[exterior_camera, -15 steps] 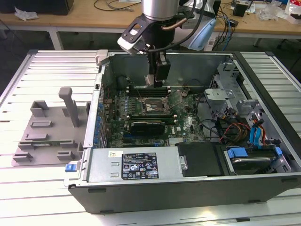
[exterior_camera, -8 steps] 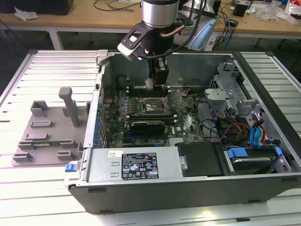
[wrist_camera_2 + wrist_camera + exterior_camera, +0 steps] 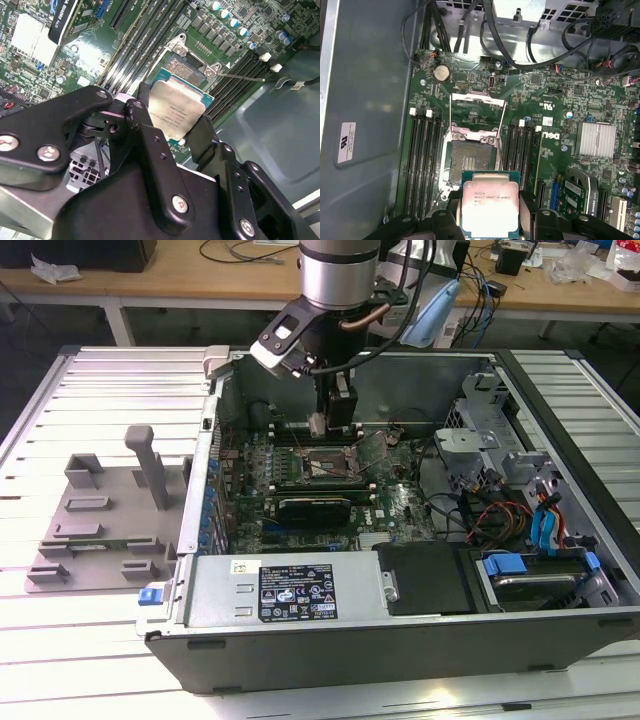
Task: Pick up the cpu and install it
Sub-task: 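Place the cpu into insertion slot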
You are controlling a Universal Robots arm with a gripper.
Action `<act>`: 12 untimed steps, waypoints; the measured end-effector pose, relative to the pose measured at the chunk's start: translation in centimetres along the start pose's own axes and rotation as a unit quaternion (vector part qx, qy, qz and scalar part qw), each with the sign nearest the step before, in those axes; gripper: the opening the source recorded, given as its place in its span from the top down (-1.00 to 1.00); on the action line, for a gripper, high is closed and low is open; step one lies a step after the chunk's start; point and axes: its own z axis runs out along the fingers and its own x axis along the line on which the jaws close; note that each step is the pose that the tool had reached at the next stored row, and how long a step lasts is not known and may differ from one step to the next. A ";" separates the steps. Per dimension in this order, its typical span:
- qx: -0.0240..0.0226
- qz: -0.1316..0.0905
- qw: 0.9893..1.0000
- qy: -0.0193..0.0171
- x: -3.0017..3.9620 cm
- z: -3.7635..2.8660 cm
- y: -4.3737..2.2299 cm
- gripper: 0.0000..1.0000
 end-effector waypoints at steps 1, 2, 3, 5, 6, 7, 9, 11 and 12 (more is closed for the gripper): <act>0.000 0.001 1.000 0.000 0.00 0.07 0.00 -0.09; 0.000 0.002 1.000 0.000 0.00 0.15 -0.01 -0.09; 0.000 0.003 1.000 0.000 0.00 0.23 -0.01 -0.09; 0.000 0.007 1.000 0.000 0.00 0.45 -0.01 -0.09; 0.000 0.008 1.000 0.000 0.00 0.58 -0.02 -0.09; 0.000 0.010 1.000 0.000 0.00 0.72 -0.02 -0.09; 0.000 0.015 1.000 0.000 0.02 1.01 -0.03 -0.09; 0.000 0.021 1.000 -0.001 0.09 1.37 -0.03 -0.09; 0.000 0.022 1.000 -0.002 0.12 1.59 -0.03 -0.09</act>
